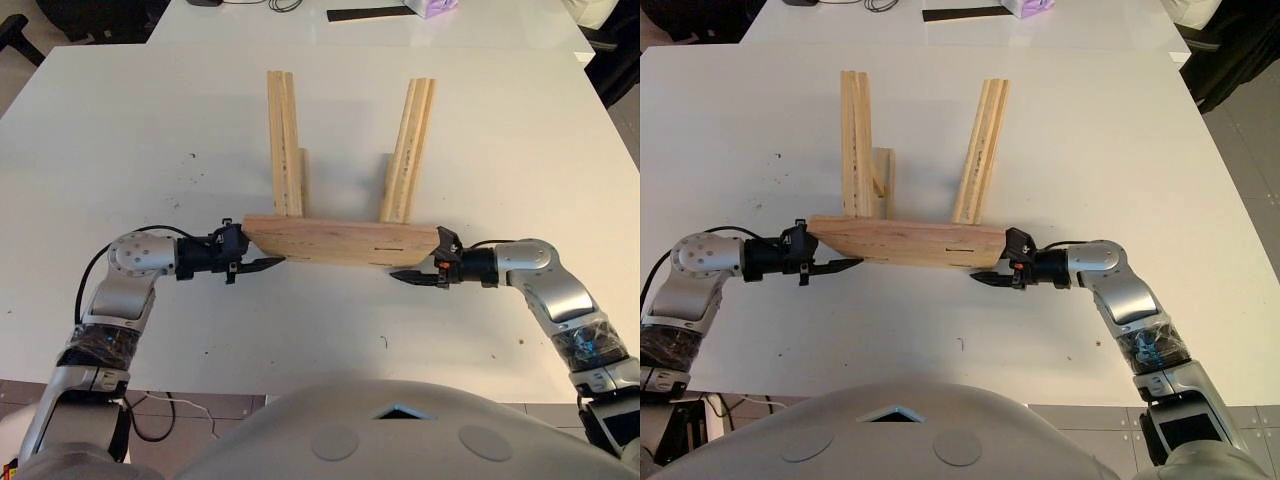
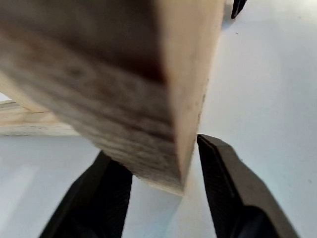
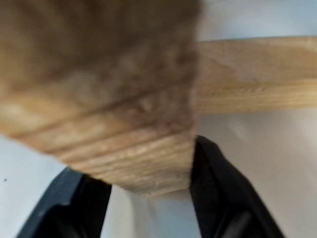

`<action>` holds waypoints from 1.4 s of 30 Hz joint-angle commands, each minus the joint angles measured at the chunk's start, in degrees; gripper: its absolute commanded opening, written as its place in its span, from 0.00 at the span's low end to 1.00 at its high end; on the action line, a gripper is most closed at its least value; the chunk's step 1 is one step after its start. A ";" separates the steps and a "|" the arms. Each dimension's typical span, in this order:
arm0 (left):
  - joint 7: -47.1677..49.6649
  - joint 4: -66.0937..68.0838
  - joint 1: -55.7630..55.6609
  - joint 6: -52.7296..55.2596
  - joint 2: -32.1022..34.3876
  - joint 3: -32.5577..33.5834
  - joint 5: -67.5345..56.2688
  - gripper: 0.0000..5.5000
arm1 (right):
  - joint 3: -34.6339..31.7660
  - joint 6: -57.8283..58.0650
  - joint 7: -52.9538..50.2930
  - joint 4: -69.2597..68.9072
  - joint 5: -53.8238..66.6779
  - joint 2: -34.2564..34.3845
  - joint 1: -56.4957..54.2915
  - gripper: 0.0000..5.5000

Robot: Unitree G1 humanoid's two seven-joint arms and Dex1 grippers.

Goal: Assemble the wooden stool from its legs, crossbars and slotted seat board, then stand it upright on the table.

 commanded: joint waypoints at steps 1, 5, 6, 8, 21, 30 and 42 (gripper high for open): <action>0.51 -0.91 -1.19 -0.05 -1.49 -1.30 0.27 0.34 | -0.31 -0.54 0.72 0.38 -0.02 0.23 0.16 0.30; -0.15 -2.56 -0.31 0.74 -1.68 -1.91 -0.52 0.33 | -1.00 -0.77 2.31 0.09 0.48 -0.32 0.65 0.29; -0.51 -2.71 -0.25 0.95 -1.61 -2.02 -0.74 0.33 | -1.26 -0.30 2.60 -0.25 0.86 -0.39 0.65 0.29; -1.74 -3.85 -0.14 2.60 -1.22 -2.23 -1.93 0.33 | -2.36 2.86 3.14 -2.54 3.25 -0.61 0.79 0.29; 11.31 -40.05 13.69 45.88 5.29 10.00 -57.54 0.30 | -23.55 44.99 -7.19 -26.88 73.28 -15.80 3.42 0.29; 43.73 -54.83 19.85 30.12 0.72 9.81 -93.11 0.30 | -21.87 25.43 -27.92 -36.51 99.01 -10.39 9.96 0.29; 76.82 -57.08 9.49 17.58 -12.21 6.95 -100.34 0.28 | -12.10 -8.27 -75.10 -56.24 99.01 22.03 2.25 0.26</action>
